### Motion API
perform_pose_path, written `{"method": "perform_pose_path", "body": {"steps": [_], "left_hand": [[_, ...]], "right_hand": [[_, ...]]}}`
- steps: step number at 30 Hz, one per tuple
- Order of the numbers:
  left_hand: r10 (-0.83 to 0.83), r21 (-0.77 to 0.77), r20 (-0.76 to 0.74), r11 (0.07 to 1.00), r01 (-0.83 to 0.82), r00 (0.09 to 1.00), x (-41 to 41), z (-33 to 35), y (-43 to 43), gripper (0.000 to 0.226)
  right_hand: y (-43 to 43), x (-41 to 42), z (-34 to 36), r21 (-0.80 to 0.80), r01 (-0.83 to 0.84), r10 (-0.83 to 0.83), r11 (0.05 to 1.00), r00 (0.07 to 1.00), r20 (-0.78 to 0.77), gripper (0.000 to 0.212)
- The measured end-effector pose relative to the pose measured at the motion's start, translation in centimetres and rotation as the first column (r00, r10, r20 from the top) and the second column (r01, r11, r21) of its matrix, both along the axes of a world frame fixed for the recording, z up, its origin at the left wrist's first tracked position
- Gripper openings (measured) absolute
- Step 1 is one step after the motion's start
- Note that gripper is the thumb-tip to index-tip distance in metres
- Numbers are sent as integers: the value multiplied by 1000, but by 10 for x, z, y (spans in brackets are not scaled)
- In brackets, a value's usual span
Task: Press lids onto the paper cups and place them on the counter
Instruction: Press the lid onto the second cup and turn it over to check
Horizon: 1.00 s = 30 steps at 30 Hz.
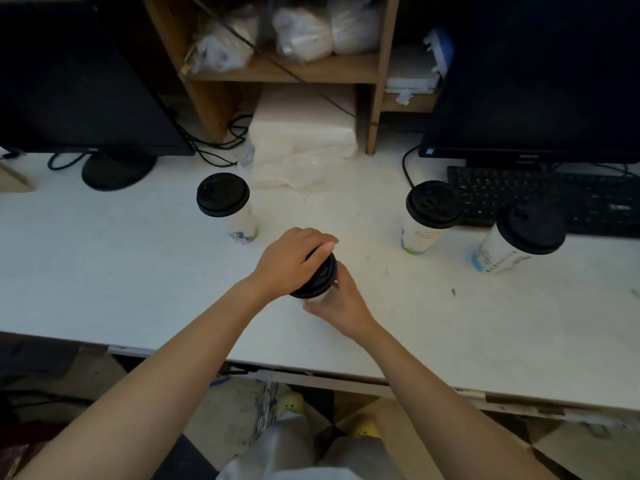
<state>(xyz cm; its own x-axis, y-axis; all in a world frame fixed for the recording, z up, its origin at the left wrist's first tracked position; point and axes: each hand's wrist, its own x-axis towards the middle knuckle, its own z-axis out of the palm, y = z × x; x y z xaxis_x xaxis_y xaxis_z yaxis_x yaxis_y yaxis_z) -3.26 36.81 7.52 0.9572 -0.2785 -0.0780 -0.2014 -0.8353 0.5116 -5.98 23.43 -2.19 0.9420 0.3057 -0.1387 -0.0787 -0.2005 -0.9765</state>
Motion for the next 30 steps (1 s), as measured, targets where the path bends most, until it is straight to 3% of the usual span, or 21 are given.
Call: {"method": "perform_pose_path", "body": {"steps": [3,5,8,13,17,22,24,27,30], "left_hand": [[-83,95,-61,992,89,995,12,7,-2,49],[-19,233,-7,972,21,1000,17,8,-9,46],[64,314,88,945,-89,994,13,0,-18,44],[35,305,132,950,-74,991,13,-6,-18,65],[-1,351,178,934,-63,984,13,-7,-20,67],[13,359,135,931,-61,991,13,-4,-19,65],[-7,362,93,932,-27,996,14,-3,-18,55],[-76,353,-69,931,96,995,24,9,-16,43],[-128,293,-163,941,172,978,38,40,-19,50]], "right_hand": [[0,10,8,-7,-103,103,995,994,-43,77],[11,8,7,-64,6,-8,998,999,-38,83],[27,-1,-6,-133,120,-122,984,993,0,84],[12,4,-4,-101,-14,12,995,1000,-15,75],[2,15,3,-55,-136,132,989,989,-70,75],[7,10,0,3,-92,92,996,992,-83,76],[10,7,1,5,-60,61,998,995,-77,78],[12,2,11,-6,22,-22,1000,997,-79,80],[6,4,39,6,121,-121,993,992,-29,74]]}}
